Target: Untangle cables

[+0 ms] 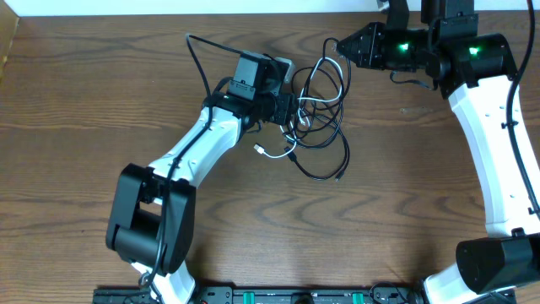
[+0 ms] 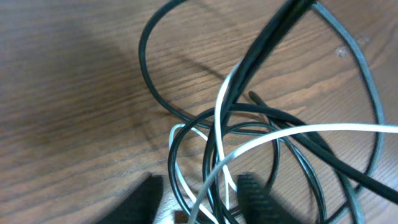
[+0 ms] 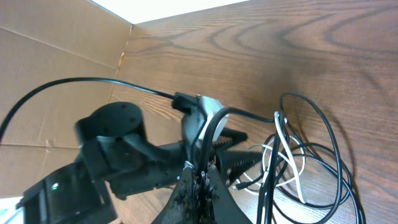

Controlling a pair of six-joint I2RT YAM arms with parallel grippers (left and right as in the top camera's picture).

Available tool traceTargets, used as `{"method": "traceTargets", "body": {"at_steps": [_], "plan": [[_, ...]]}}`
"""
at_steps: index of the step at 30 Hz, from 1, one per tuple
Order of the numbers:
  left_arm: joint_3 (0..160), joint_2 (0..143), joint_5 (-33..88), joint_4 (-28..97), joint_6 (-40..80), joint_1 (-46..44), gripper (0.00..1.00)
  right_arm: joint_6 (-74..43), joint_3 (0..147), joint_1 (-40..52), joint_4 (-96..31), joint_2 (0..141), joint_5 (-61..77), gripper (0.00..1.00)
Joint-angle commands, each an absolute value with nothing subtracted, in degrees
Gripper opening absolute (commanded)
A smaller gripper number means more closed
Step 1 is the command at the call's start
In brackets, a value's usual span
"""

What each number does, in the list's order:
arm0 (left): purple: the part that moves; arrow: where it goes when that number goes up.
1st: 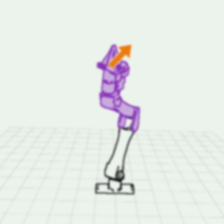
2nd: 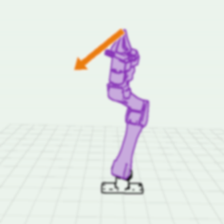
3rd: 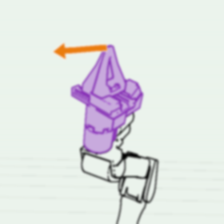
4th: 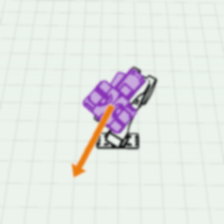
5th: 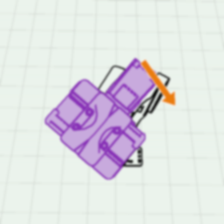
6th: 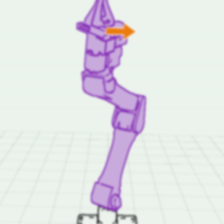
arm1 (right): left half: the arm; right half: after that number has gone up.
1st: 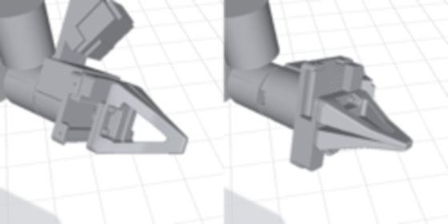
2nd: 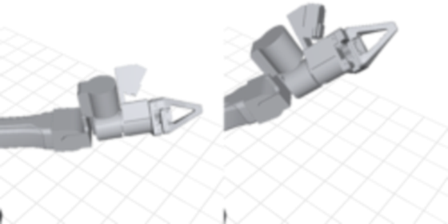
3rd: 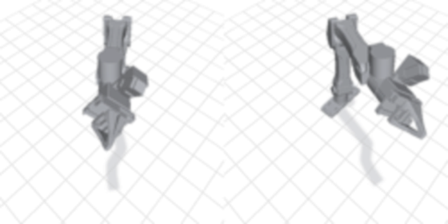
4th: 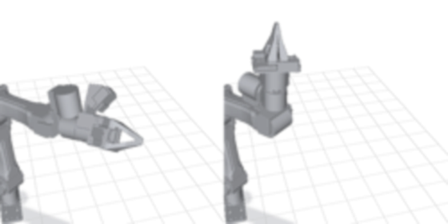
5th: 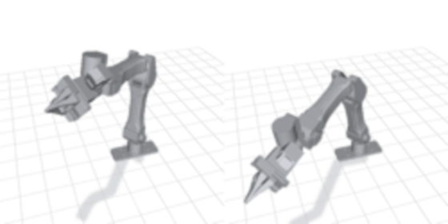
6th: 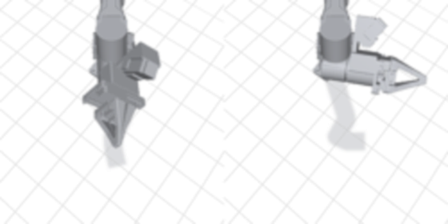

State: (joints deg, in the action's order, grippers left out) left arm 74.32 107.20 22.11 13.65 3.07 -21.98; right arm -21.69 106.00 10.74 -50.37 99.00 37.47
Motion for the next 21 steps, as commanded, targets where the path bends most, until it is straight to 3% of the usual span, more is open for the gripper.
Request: {"method": "traceTargets", "body": {"at_steps": [1, 2, 9, 21], "plan": [[74.22, 108.14, 22.26, 13.08, 3.09, -22.11, 0.13, -20.75, 105.93, 10.96, -50.7, 99.02, 37.06, 0.01], [74.22, 108.01, 23.22, 12.71, 3.7, -22.11, 0.08, -20.75, 105.93, 10.94, -50.85, 99.02, 36.56, 0.01], [74.24, 107.61, 27.11, 12.69, 4.62, -22.09, 0.07, -20.6, 105.93, 9.72, -52.82, 99.02, 35.51, 0.01], [74.3, 91.77, 42.04, 3.49, 24.23, -17.43, 0.08, -20.56, 105.58, 6.33, -62.67, 101.3, 9.32, 0.01]]}}
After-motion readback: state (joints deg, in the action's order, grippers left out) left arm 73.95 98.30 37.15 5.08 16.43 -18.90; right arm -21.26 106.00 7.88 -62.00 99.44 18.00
